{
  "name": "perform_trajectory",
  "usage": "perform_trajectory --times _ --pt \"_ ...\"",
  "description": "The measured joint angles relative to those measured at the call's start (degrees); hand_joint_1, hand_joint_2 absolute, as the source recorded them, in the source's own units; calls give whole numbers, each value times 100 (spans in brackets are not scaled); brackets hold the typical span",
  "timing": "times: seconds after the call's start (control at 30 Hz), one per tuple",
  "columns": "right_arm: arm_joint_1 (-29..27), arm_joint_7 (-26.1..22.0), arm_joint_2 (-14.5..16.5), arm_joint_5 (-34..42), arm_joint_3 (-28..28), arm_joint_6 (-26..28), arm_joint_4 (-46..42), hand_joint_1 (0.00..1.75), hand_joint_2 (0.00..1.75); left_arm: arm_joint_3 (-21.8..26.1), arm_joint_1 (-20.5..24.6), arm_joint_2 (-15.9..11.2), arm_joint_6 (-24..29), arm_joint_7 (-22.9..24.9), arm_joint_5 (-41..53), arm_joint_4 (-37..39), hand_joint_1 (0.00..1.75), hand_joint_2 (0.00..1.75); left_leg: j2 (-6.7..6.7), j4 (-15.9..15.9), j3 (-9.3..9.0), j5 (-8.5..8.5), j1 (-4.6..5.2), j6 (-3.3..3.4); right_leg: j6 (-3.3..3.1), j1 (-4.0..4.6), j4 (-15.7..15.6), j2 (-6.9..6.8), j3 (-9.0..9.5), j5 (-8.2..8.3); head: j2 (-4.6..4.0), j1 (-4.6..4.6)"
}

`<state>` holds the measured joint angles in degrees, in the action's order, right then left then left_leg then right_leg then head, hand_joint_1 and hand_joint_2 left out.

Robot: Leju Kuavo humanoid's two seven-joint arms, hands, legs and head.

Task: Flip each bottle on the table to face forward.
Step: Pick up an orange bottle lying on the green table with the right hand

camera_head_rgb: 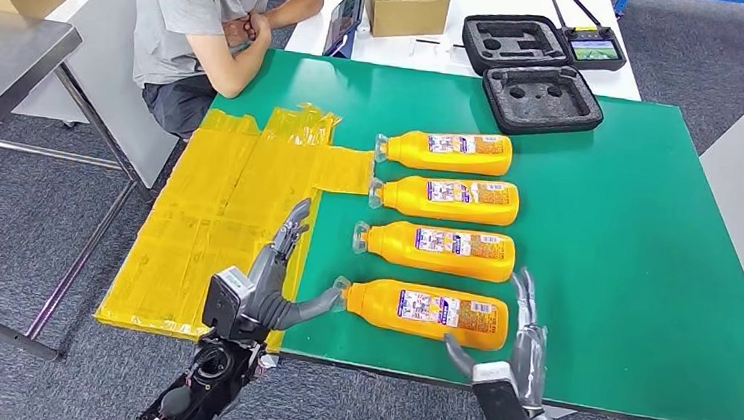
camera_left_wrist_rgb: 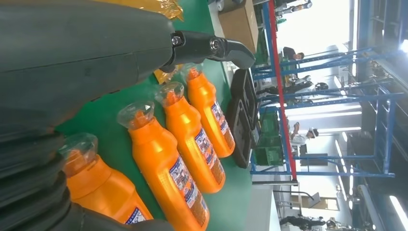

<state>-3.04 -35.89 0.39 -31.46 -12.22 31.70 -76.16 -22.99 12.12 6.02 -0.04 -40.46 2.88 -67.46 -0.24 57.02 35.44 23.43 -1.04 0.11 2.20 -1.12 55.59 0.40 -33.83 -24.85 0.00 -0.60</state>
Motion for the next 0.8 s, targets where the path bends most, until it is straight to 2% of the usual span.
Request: perform_trajectory --times 0.23,0.33,0.8 --pt "364 679 -38 -1308 289 -771 290 0 175 -11 96 28 -108 0 14 -3 0 175 0 2 -2 -2 0 1 0 -1 0 -1 1 2 -1 1" --pt "444 829 -82 -1783 341 -1021 357 0 175 -39 180 56 -136 0 16 1 0 175 0 2 -2 -3 1 2 0 -1 0 -1 2 2 -1 0" --pt "491 846 -149 -2232 373 -1148 437 0 175 -94 280 104 -122 0 14 3 0 175 0 2 -2 -2 0 2 1 0 0 0 1 1 -1 0"
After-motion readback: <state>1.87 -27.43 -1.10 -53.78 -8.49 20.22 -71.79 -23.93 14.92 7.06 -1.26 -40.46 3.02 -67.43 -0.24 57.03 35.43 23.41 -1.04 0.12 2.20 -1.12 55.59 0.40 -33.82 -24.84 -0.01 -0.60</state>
